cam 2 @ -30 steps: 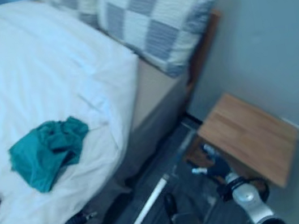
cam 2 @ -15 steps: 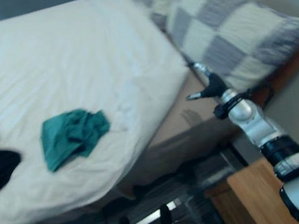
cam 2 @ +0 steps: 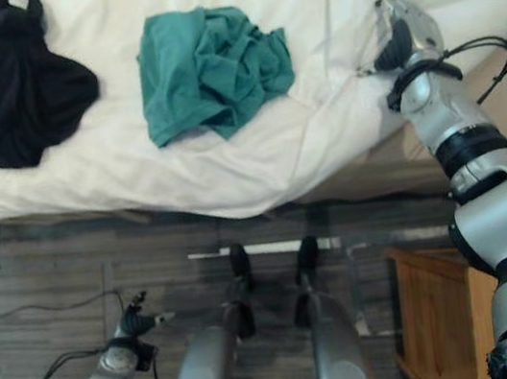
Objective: Tidy up the quilt and then pick up the clothes from the bed and put them into the laundry hamper.
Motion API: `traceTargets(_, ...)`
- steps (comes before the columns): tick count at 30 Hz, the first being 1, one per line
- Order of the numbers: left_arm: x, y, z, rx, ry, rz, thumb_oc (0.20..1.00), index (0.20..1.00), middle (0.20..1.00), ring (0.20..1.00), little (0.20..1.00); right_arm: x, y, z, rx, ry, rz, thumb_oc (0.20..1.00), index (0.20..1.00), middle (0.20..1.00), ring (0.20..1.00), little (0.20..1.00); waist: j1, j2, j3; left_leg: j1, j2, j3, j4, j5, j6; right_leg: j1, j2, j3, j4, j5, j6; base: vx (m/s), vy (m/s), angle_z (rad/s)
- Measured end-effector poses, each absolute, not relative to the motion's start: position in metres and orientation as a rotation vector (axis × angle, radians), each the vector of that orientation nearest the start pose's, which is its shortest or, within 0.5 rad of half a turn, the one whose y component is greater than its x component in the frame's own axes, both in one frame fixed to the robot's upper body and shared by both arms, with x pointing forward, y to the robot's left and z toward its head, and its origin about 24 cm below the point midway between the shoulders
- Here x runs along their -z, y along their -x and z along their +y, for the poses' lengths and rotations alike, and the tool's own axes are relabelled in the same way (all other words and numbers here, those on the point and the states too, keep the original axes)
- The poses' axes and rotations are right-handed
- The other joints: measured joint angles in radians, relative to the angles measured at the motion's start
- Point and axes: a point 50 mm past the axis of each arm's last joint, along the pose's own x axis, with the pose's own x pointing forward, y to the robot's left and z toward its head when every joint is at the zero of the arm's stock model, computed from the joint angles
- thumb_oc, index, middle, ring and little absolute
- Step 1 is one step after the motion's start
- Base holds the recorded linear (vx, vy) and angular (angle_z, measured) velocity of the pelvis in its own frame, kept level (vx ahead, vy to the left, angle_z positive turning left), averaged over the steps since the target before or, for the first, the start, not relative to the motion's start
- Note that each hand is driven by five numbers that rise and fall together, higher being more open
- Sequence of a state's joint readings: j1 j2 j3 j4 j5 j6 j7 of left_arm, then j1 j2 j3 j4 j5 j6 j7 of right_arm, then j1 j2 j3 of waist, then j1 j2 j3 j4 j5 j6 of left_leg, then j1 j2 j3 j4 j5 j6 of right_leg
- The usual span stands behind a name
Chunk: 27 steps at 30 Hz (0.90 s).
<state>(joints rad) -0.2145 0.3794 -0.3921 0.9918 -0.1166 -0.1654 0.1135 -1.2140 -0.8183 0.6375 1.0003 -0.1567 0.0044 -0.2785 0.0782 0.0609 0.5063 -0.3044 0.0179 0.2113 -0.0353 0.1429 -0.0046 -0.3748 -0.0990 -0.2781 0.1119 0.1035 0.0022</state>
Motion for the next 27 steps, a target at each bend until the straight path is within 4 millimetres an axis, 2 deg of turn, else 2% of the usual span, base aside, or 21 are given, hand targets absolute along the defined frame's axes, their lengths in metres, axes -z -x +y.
traceTargets(1, 0.089, -0.227, 0.228, 0.049, -0.484, 0.621, 1.0, 1.0, 1.0, 1.0, 1.0, -0.273, -0.395, -0.283, 0.452, 1.215, -0.215, 0.2, 0.2, 0.2, 0.2, 0.2, 0.002, -0.001, 0.0, -0.016, 0.0, 0.0, 0.001, 0.004, -0.001, -0.025, -0.003, 0.0, 0.02, -0.007, 0.0, -0.05, -0.017, 0.09)
traceTargets(6, 0.09, -0.225, 0.233, 0.045, -0.504, 0.64, 1.0, 1.0, 1.0, 1.0, 1.0, -0.283, -0.396, -0.282, 0.446, 1.211, -0.191, 0.2, 0.2, 0.2, 0.2, 0.2, 0.007, 0.001, 0.004, -0.024, 0.012, -0.009, 0.0, 0.013, -0.005, -0.044, -0.004, -0.008, 0.059, -0.03, -0.016, -0.01, -0.004, 0.05)
traceTargets(11, 0.093, -0.22, 0.24, 0.025, -0.498, 0.659, 1.0, 1.0, 1.0, 1.0, 1.0, -0.275, -0.395, -0.286, 0.431, 1.205, -0.171, 0.2, 0.2, 0.2, 0.2, 0.2, 0.0, 0.0, 0.004, 0.005, 0.024, -0.008, -0.006, 0.014, -0.005, -0.013, 0.005, -0.013, 0.055, -0.036, -0.025, -0.02, 0.073, 0.02)
traceTargets(12, 0.092, -0.219, 0.24, 0.024, -0.492, 0.653, 1.0, 1.0, 1.0, 1.0, 1.0, -0.269, -0.393, -0.29, 0.423, 1.202, -0.155, 0.2, 0.2, 0.2, 0.2, 0.2, 0.002, 0.001, 0.003, 0.022, 0.023, -0.007, -0.016, 0.016, -0.005, 0.002, 0.005, -0.014, 0.055, -0.036, -0.025, 0.06, 0.071, 0.06)
traceTargets(15, 0.093, -0.218, 0.241, 0.018, -0.481, 0.652, 1.0, 1.0, 1.0, 1.0, 1.0, -0.233, -0.381, -0.312, 0.411, 1.129, -0.075, 0.2, 0.2, 0.2, 0.2, 0.2, 0.0, -0.002, -0.002, 0.091, 0.027, -0.006, -0.02, 0.0, -0.006, 0.076, 0.011, -0.012, 0.038, -0.049, -0.019, 0.07, 0.042, 0.02)
traceTargets(17, 0.092, -0.218, 0.242, 0.009, -0.473, 0.65, 1.0, 1.0, 1.0, 1.0, 1.0, -0.218, -0.373, -0.325, 0.425, 1.062, -0.046, 0.2, 0.2, 0.2, 0.2, 0.2, -0.004, -0.006, -0.005, 0.116, 0.029, -0.005, -0.021, -0.013, -0.008, 0.1, 0.013, -0.008, 0.034, -0.05, -0.018, 0.09, 0.018, -0.08)
traceTargets(18, 0.091, -0.217, 0.246, -0.018, -0.458, 0.651, 1.0, 1.0, 1.0, 1.0, 1.0, -0.198, -0.362, -0.34, 0.449, 0.942, -0.011, 0.2, 0.2, 0.2, 0.2, 0.2, -0.014, -0.018, -0.014, 0.136, 0.028, -0.001, -0.02, -0.017, -0.002, 0.127, 0.015, -0.008, 0.018, -0.047, -0.019, 0.09, 0.024, -0.08)
traceTargets(19, 0.092, -0.215, 0.248, -0.031, -0.452, 0.655, 1.0, 1.0, 1.0, 1.0, 1.0, -0.183, -0.356, -0.346, 0.451, 0.891, 0.024, 0.206, 0.206, 0.206, 0.206, 0.206, -0.025, -0.03, -0.027, 0.142, 0.028, 0.0, -0.02, -0.023, -0.003, 0.136, 0.016, -0.006, 0.01, -0.046, -0.019, 0.21, 0.077, -0.05)
traceTargets(20, 0.094, -0.21, 0.25, -0.039, -0.444, 0.664, 1.0, 1.0, 1.0, 1.0, 1.0, -0.153, -0.337, -0.361, 0.485, 0.718, 0.086, 1.0, 1.0, 1.0, 1.0, 1.0, -0.029, -0.052, -0.056, 0.174, 0.028, 0.003, -0.027, -0.025, 0.0, 0.178, 0.021, -0.006, -0.021, -0.042, -0.014, 0.15, 0.057, -0.03)
traceTargets(21, 0.095, -0.208, 0.25, -0.04, -0.442, 0.674, 1.0, 1.0, 1.0, 1.0, 1.0, -0.136, -0.327, -0.368, 0.505, 0.619, 0.123, 1.0, 1.0, 1.0, 1.0, 1.0, -0.04, -0.062, -0.069, 0.193, 0.029, 0.007, -0.034, -0.034, -0.006, 0.2, 0.025, -0.003, -0.036, -0.042, -0.014, 0.26, 0.093, 0.0)
traceTargets(22, 0.098, -0.204, 0.25, -0.053, -0.429, 0.69, 1.0, 1.0, 1.0, 1.0, 1.0, -0.122, -0.317, -0.374, 0.549, 0.427, 0.125, 1.0, 1.0, 1.0, 1.0, 1.0, -0.042, -0.069, -0.077, 0.224, 0.03, 0.007, -0.04, -0.035, -0.004, 0.24, 0.03, -0.005, -0.057, -0.041, -0.013, 0.21, 0.073, -0.08)
traceTargets(23, 0.107, -0.189, 0.248, -0.048, -0.422, 0.743, 1.0, 1.0, 1.0, 1.0, 1.0, -0.083, -0.299, -0.377, 0.585, 0.252, 0.226, 1.0, 1.0, 1.0, 1.0, 1.0, -0.061, -0.094, -0.138, 0.24, 0.031, 0.022, -0.044, -0.052, -0.014, 0.262, 0.035, 0.006, -0.087, -0.036, -0.005, 0.27, 0.09, -0.1)
traceTargets(24, 0.11, -0.184, 0.25, -0.06, -0.419, 0.766, 1.0, 1.0, 1.0, 1.0, 1.0, -0.068, -0.289, -0.378, 0.606, 0.158, 0.251, 1.0, 1.0, 1.0, 1.0, 1.0, -0.064, -0.099, -0.152, 0.262, 0.031, 0.025, -0.044, -0.052, -0.011, 0.294, 0.039, 0.004, -0.11, -0.033, -0.003, 0.25, 0.075, -0.11)
traceTargets(25, 0.122, -0.167, 0.246, -0.061, -0.409, 0.827, 1.0, 1.0, 1.0, 1.0, 1.0, -0.033, -0.268, -0.376, 0.664, -0.12, 0.306, 1.0, 1.0, 1.0, 1.0, 1.0, -0.089, -0.112, -0.191, 0.307, 0.03, 0.029, -0.045, -0.073, -0.015, 0.363, 0.044, 0.007, -0.158, -0.028, 0.005, 0.22, 0.047, -0.04)
traceTargets(27, 0.136, -0.144, 0.24, -0.048, -0.4, 0.913, 1.0, 1.0, 1.0, 1.0, 1.0, 0.004, -0.248, -0.368, 0.707, -0.355, 0.381, 1.0, 1.0, 1.0, 1.0, 1.0, -0.107, -0.118, -0.25, 0.343, 0.03, 0.033, -0.051, -0.093, -0.023, 0.416, 0.051, 0.014, -0.193, -0.028, 0.006, 0.19, 0.049, -0.15)
